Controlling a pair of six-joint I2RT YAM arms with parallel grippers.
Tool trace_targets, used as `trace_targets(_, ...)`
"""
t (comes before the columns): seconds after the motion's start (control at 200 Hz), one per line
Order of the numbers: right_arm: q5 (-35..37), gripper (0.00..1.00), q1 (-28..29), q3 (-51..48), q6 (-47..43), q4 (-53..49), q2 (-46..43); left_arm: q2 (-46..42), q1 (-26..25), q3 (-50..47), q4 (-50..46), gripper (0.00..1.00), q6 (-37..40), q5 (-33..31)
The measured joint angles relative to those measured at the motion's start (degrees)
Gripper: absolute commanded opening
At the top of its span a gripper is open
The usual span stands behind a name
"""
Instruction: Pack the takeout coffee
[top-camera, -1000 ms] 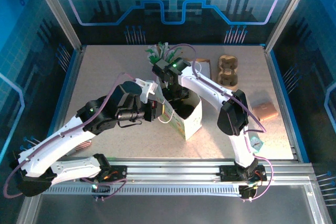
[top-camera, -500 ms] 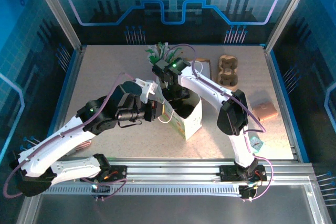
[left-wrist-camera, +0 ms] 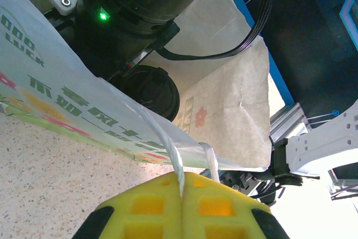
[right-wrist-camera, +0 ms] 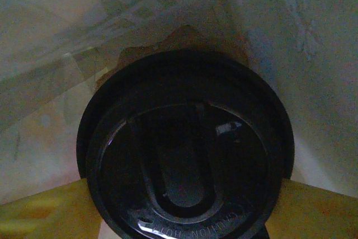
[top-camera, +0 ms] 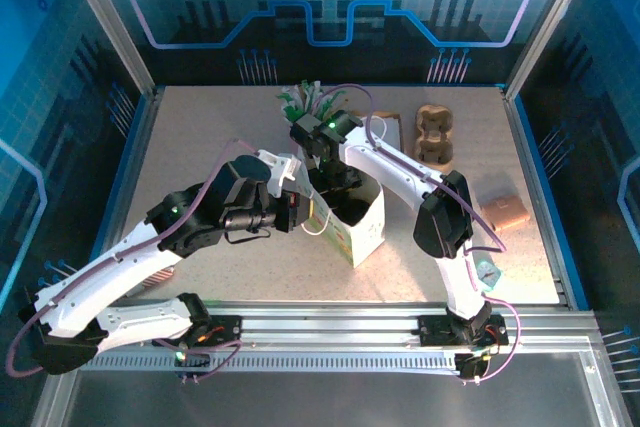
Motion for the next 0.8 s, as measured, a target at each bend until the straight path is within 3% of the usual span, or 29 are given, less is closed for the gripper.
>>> trace_targets(0.2,0.02,0.73,0.00,-0.02,0.00,0.02,-0.09,0.00,0.00,0.00,0.00,0.00,0.13,-0.09)
trace_targets(0.8,0.22,0.92,-0.26,4.04,-1.11,-4.02,1.77,0.02,-0.13,0.00,0.00,0.00,0.13,-0.15)
